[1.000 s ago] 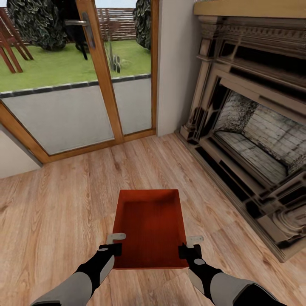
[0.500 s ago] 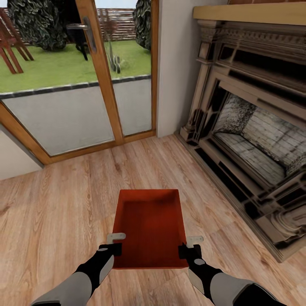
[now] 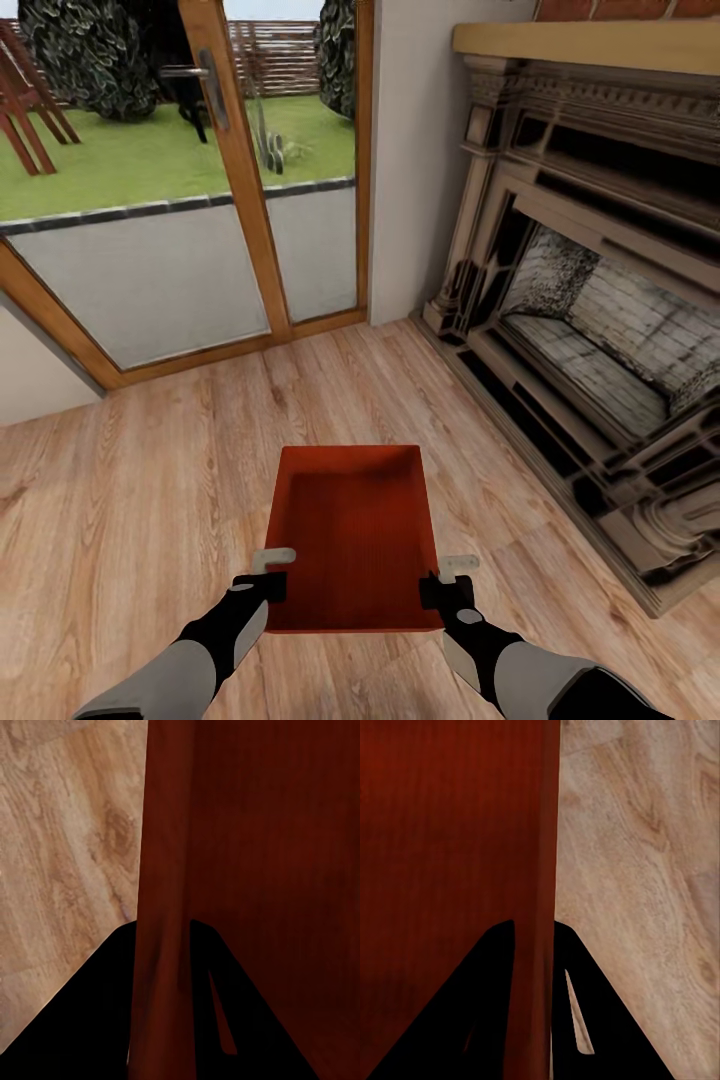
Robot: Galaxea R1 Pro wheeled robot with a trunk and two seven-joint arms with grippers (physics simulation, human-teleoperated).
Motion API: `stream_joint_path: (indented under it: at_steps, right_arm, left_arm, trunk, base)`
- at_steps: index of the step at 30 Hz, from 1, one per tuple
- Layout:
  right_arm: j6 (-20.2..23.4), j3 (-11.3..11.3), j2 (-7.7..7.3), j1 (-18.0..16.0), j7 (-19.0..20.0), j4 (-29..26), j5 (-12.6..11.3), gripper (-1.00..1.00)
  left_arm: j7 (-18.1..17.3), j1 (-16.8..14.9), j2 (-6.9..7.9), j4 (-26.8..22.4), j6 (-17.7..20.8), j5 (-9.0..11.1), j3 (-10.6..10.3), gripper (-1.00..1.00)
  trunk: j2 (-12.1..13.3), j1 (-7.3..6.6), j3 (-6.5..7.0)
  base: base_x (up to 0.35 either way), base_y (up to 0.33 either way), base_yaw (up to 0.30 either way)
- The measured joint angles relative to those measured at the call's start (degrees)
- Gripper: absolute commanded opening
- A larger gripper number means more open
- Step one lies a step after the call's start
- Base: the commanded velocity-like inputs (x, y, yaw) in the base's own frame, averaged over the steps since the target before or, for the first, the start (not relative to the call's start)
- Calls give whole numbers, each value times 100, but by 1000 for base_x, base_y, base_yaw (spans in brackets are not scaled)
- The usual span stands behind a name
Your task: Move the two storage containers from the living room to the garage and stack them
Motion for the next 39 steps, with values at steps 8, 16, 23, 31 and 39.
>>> stream_joint_path:
  at_steps: [8,16,23,31,39]
  right_arm:
    - [1,7,1,0,0,2,-6,-100]
    - [0,3,0,0,-1,0,1,-100]
    - [0,-5,-2,0,-2,-3,10,-100]
    - [-1,-12,-2,0,-1,-4,19,-100]
    - [-2,-14,-3,0,1,-6,20,-100]
  left_arm:
    - [-3,3,0,0,0,-4,6,-100]
    - [-1,1,0,0,-1,0,1,-100]
    - [2,0,0,-4,1,7,-7,-100]
    - [3,2,0,-7,-1,10,-9,-100]
    - [5,2,0,-11,2,13,-13,-100]
  trunk:
    - [321,-176,144]
    - [642,-352,287]
    - [923,-505,413]
    - [965,-528,432]
    - [965,-528,432]
  base:
    - [0,0,0]
    - [0,0,0]
    - [0,0,0]
    - [0,0,0]
    - [0,0,0]
